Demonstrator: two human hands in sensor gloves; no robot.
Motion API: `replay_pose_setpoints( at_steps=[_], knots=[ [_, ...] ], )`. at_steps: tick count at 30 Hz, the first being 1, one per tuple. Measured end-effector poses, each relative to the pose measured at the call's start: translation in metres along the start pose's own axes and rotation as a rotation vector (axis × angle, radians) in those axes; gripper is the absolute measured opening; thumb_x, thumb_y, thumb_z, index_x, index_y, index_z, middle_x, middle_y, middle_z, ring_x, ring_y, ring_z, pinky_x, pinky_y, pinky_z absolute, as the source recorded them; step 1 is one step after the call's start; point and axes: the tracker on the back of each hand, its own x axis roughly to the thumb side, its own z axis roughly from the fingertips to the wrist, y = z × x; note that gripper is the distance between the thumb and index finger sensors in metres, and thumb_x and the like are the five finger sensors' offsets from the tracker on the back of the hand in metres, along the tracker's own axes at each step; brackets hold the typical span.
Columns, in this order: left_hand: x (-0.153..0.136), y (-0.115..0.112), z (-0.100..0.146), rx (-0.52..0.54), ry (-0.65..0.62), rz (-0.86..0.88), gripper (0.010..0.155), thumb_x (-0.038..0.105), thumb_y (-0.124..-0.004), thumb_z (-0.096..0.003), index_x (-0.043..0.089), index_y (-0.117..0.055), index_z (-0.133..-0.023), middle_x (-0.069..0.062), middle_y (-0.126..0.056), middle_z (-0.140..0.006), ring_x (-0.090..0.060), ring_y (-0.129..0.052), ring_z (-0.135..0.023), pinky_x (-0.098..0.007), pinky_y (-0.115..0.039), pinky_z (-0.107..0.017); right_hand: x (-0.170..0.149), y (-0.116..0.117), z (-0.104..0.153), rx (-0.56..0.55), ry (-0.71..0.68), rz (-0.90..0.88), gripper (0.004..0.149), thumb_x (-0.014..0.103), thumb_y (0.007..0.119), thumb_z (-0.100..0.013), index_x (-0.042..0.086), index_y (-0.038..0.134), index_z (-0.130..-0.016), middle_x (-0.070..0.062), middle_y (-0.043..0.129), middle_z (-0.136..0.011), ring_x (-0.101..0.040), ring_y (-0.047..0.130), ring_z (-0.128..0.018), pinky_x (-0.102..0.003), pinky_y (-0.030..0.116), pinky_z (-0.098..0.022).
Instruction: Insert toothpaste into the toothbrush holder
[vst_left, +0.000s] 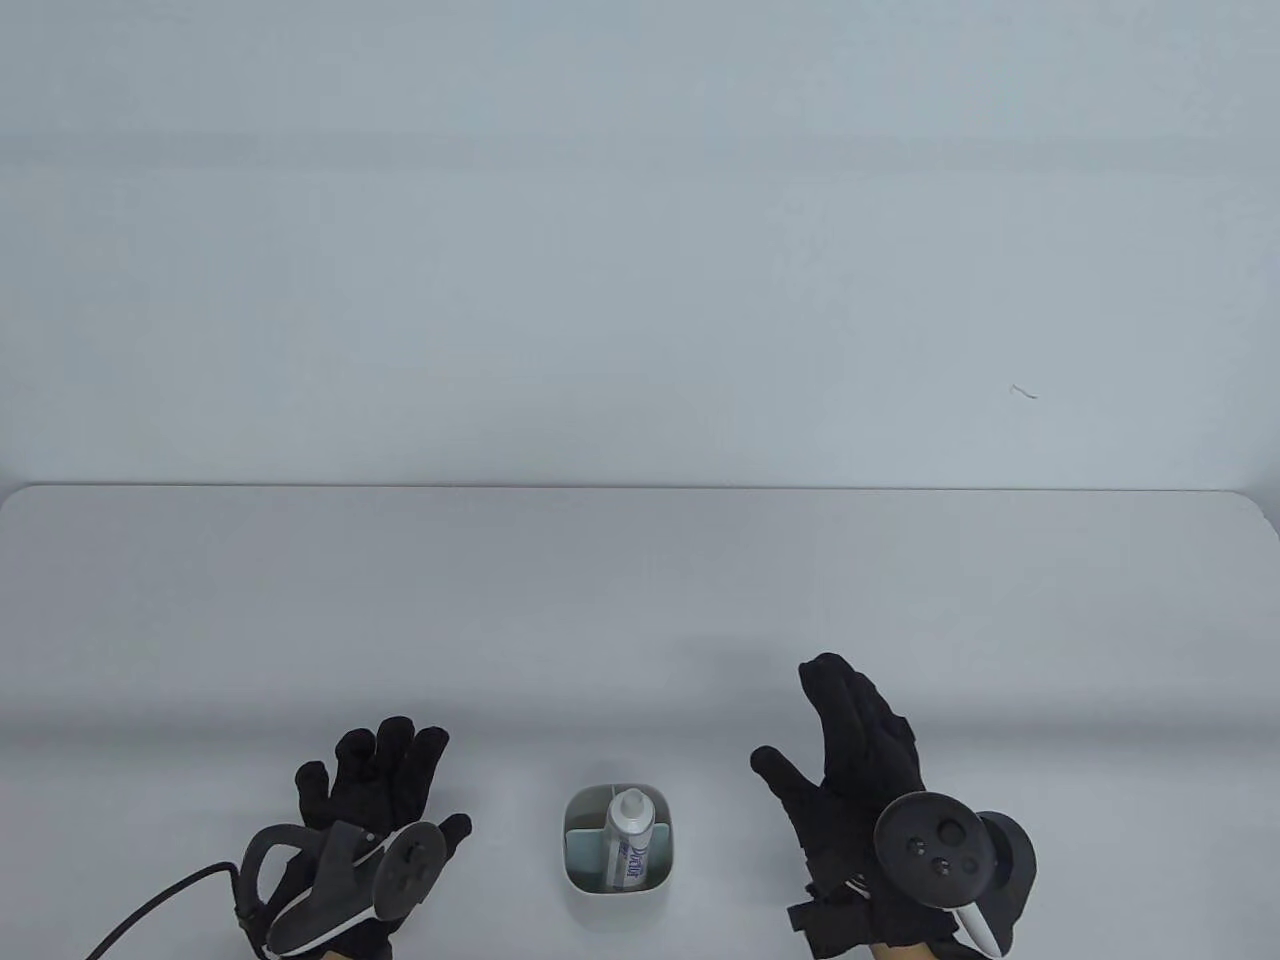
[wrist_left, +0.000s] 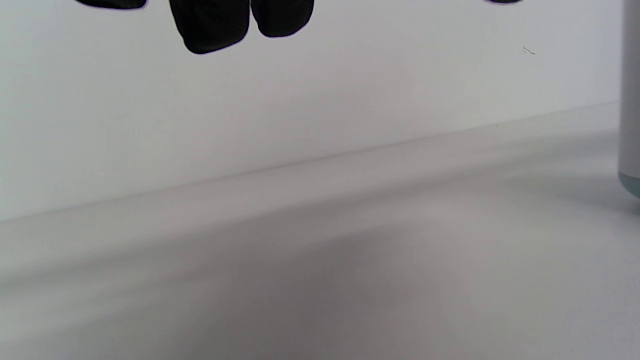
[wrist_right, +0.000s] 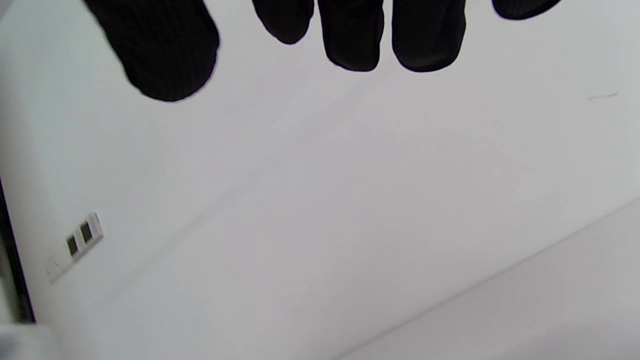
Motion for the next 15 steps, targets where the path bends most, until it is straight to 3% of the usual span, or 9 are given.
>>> replay_pose_setpoints(
  at_steps=[5, 7, 15],
  knots=[
    [0.001, -0.002, 0.0, -0.015, 0.002, -0.011, 0.079, 0.062, -0.047, -0.0578, 0.015, -0.02, -0.115, -0.024, -0.042, -0.123, -0.058, -0.057, -0.106, -0.077, -0.051, -0.065, -0.032, 0.026, 0.018, 0.052, -0.004, 0.34, 0.076, 0.054, 0.075, -0.055, 0.024, 0.037, -0.114, -0.015, 0.048, -0.122, -0.052, 0.056, -0.108, -0.072, 0.04, -0.069],
    [0.0, -0.003, 0.0, -0.016, 0.005, -0.015, 0.079, 0.062, -0.047, -0.0578, 0.015, -0.02, -0.115, -0.024, -0.043, -0.123, -0.058, -0.057, -0.106, -0.077, -0.051, -0.065, -0.041, 0.032, 0.015, 0.17, 0.023, 0.415, 0.077, 0.055, 0.074, -0.055, 0.026, 0.035, -0.114, -0.015, 0.043, -0.123, -0.053, 0.053, -0.109, -0.072, 0.039, -0.068],
    [0.0, -0.002, 0.0, -0.012, 0.007, -0.015, 0.079, 0.062, -0.047, -0.0577, 0.015, -0.02, -0.115, -0.024, -0.042, -0.123, -0.058, -0.057, -0.106, -0.077, -0.051, -0.065, -0.044, 0.024, 0.019, 0.116, 0.058, 0.4, 0.077, 0.055, 0.072, -0.055, 0.024, 0.034, -0.115, -0.016, 0.04, -0.124, -0.055, 0.05, -0.109, -0.073, 0.038, -0.068]
  ],
)
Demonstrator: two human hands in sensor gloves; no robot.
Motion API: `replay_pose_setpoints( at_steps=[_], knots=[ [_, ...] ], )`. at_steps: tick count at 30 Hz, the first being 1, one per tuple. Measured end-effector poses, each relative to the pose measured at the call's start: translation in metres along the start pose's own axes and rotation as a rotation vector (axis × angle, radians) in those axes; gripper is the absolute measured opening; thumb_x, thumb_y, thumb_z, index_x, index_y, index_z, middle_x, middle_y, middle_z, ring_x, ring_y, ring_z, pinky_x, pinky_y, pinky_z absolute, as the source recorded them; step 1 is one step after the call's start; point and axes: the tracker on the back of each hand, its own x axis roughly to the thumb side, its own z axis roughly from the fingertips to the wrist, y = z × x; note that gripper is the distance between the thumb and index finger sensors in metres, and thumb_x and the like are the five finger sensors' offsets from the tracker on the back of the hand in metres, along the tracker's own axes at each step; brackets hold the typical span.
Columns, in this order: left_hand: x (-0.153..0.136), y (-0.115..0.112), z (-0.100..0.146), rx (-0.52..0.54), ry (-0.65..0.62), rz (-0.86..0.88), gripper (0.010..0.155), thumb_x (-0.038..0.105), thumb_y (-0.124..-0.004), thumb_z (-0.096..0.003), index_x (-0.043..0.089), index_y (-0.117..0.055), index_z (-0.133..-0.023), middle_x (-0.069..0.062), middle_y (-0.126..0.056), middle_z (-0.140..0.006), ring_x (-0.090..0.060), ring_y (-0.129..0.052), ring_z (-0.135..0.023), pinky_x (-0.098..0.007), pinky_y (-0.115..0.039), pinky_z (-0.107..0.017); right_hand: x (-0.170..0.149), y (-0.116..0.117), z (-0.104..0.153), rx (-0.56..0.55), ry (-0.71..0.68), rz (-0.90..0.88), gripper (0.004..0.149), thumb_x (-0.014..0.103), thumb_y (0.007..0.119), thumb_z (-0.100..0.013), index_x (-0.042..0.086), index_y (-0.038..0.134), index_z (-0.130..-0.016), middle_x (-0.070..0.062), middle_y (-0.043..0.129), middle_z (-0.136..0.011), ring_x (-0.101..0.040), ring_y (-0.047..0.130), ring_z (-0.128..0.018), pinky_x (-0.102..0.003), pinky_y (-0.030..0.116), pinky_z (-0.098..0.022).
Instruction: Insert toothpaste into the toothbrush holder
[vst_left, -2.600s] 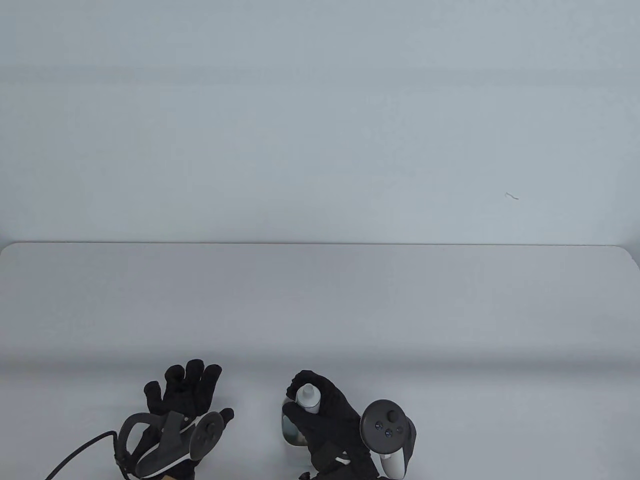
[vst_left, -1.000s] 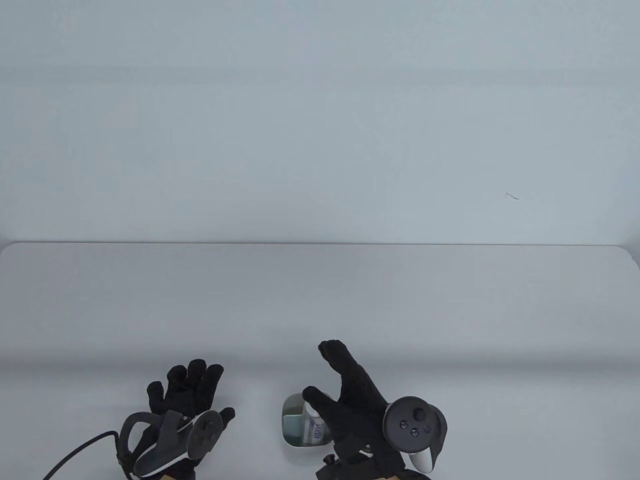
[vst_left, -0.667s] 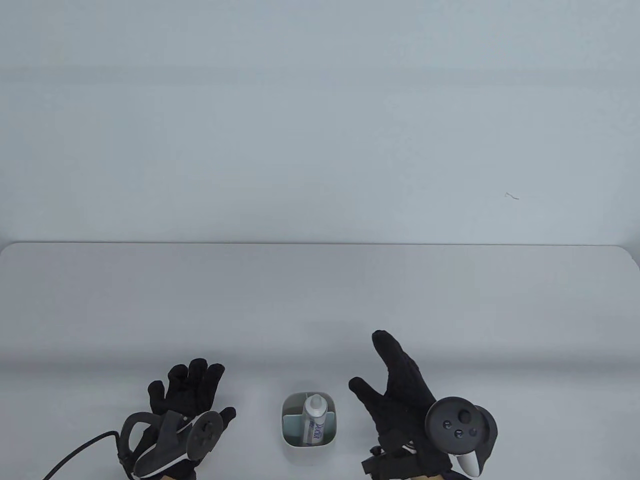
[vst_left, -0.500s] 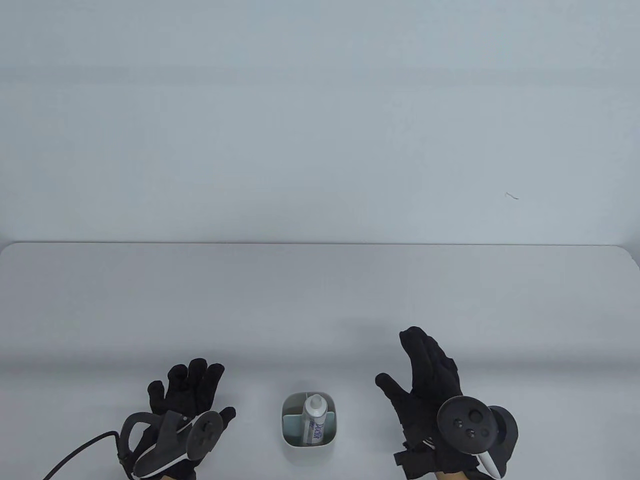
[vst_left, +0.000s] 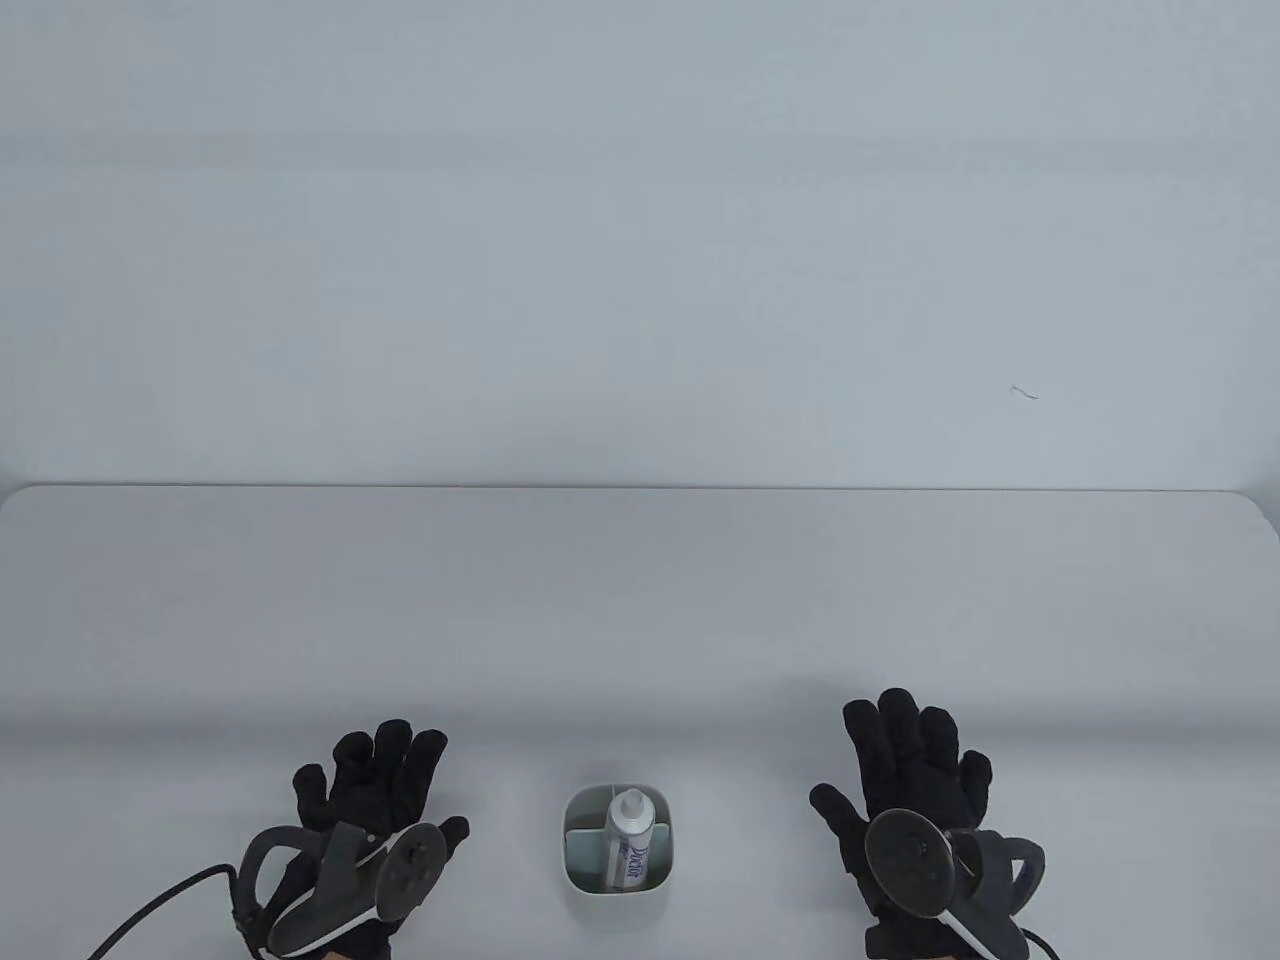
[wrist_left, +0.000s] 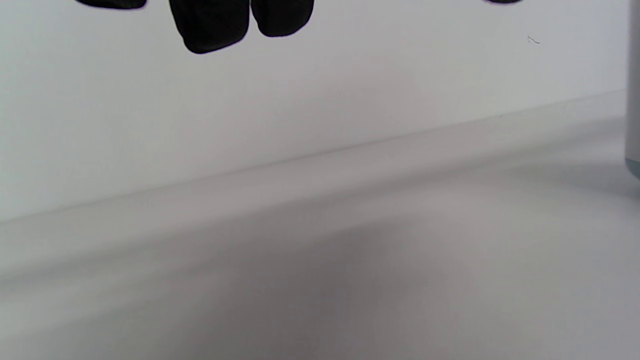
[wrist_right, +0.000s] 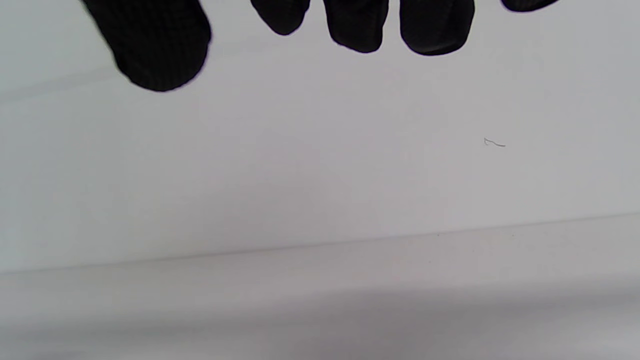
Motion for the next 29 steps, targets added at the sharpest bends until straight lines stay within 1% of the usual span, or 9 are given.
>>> replay_pose_setpoints(
  at_steps=[14, 25, 29],
  knots=[
    [-0.0005, -0.0005, -0.0002, -0.008, 0.001, 0.004, 0.079, 0.062, -0.047, -0.0578, 0.015, -0.019, -0.115, -0.024, -0.042, -0.123, -0.058, -0.057, -0.106, -0.077, -0.051, -0.065, 0.0011, 0.0032, -0.001, 0.026, 0.005, 0.004, 0.074, 0.054, 0.071, -0.056, 0.025, 0.035, -0.114, -0.017, 0.04, -0.123, -0.054, 0.051, -0.109, -0.072, 0.038, -0.068],
    [-0.001, 0.0013, 0.0008, 0.028, 0.006, -0.01, 0.079, 0.062, -0.047, -0.0577, 0.015, -0.02, -0.115, -0.024, -0.041, -0.123, -0.059, -0.054, -0.107, -0.077, -0.049, -0.065, 0.0055, 0.0057, -0.0008, 0.038, -0.01, 0.011, 0.074, 0.055, 0.07, -0.056, 0.025, 0.035, -0.115, -0.017, 0.04, -0.123, -0.055, 0.051, -0.109, -0.072, 0.038, -0.068],
    [-0.0001, 0.0008, 0.0006, 0.018, 0.001, -0.014, 0.078, 0.062, -0.047, -0.0578, 0.015, -0.02, -0.115, -0.025, -0.041, -0.123, -0.059, -0.054, -0.107, -0.077, -0.048, -0.065, 0.0048, 0.0061, -0.0008, 0.039, -0.004, 0.003, 0.074, 0.055, 0.07, -0.056, 0.025, 0.036, -0.115, -0.017, 0.04, -0.123, -0.055, 0.051, -0.108, -0.072, 0.038, -0.068]
  ],
)
